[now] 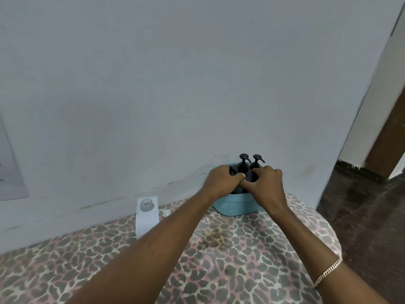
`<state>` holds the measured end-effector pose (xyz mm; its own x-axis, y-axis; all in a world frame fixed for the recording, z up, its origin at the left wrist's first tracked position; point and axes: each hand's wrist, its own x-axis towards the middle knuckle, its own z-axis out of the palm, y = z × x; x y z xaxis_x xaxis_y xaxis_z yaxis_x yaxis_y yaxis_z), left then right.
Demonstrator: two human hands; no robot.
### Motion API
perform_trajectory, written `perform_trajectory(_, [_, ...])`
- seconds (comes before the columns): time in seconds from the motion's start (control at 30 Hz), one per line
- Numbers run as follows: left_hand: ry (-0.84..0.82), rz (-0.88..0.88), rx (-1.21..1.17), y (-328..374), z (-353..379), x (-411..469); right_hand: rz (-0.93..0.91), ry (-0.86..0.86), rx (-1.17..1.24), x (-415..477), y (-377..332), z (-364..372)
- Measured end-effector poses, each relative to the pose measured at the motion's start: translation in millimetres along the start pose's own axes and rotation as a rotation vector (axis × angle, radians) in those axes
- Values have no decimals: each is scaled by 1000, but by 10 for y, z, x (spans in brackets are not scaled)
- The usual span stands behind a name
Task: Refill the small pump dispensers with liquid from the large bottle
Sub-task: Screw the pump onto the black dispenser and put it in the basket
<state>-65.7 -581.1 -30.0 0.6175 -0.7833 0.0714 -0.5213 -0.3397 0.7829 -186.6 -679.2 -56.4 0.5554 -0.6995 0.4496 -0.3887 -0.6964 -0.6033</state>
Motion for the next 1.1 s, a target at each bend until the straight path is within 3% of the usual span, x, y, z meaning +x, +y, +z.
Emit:
perform_trajectory(0.67, [-160, -72, 140, -8, 67, 100, 6, -48, -107, -41, 82, 153])
perform_trajectory(0.97, [-310, -66, 218, 156, 34, 61, 43, -90, -163, 16, 111, 235])
perform_trajectory(1.1, [-287, -68, 214, 197, 20, 5, 39, -88, -202, -7, 88, 242])
